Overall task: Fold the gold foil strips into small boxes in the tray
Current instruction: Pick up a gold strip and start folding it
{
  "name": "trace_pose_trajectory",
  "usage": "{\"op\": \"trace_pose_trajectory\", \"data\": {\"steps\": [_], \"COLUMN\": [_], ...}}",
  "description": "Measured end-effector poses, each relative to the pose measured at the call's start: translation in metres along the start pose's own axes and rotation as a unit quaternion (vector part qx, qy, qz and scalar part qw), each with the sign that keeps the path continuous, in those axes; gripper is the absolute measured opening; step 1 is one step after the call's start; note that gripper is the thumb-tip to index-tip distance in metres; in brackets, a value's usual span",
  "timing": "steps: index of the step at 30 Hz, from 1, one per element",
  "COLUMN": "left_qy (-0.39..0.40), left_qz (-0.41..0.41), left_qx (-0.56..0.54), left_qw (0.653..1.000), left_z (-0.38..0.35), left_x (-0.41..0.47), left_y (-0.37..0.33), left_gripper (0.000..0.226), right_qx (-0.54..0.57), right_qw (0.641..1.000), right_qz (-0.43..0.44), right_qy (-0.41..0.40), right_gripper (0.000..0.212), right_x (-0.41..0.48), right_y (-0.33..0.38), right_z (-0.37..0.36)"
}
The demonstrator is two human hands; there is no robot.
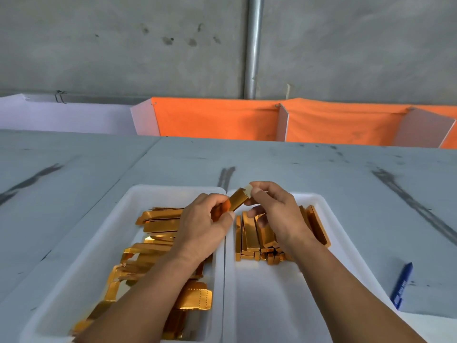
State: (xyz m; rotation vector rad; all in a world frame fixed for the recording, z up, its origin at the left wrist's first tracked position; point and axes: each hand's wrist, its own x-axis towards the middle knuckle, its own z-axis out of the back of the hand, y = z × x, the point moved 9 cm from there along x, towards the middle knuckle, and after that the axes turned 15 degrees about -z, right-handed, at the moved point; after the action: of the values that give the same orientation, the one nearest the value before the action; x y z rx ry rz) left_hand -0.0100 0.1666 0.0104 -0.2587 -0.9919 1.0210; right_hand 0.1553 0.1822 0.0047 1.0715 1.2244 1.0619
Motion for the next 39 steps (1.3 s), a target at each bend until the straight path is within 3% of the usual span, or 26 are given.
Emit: {"op": "trace_pose_trajectory", "data": {"steps": [8,12,15,22,26,31,39], "left_qy": [0.02,0.018,0.012,0.006,-0.01,-0.019,-0.011], "left_qz": [-0.018,-0.028,-0.044,-0.071,-0.074,-0.069,-0.093], "left_qx": [0.007,0.006,0.022,0.033,0.031,0.032,0.038], "left_qw": [1.0,0.999,0.999,0.997,0.997,0.997,0.995], "left_z": [-0.008,-0.011,-0.01,-0.01,-0.005,-0.004,-0.007], "left_x": [0.005,0.006,0.007,0.006,0.006,0.006,0.004], "left_y": [0.005,0.004,0.003,-0.004,-0.007,-0.007,-0.008], "left_gripper": [0.018,0.04,0.041,0.034,0.036,0.032,0.031], "right_qx": [0.015,-0.006,-0.012,-0.177,-0.237,-0.262,-0.184], "right_qw": [0.999,0.999,0.999,0.968,0.943,0.936,0.973], "right_qz": [-0.005,0.012,0.025,0.156,0.21,0.204,0.124], "right_qy": [0.036,0.043,0.03,-0.083,-0.099,-0.119,-0.055], "right_gripper": [0.014,0.014,0.016,0.017,0.015,0.006,0.012], "right_x": [0.012,0.01,0.008,-0.003,-0.01,-0.01,-0.005], "right_y": [-0.006,-0.002,0.0,0.013,0.018,0.018,0.009], "right_z": [-0.003,-0.008,-0.006,0.0,-0.006,-0.008,-0.007]}}
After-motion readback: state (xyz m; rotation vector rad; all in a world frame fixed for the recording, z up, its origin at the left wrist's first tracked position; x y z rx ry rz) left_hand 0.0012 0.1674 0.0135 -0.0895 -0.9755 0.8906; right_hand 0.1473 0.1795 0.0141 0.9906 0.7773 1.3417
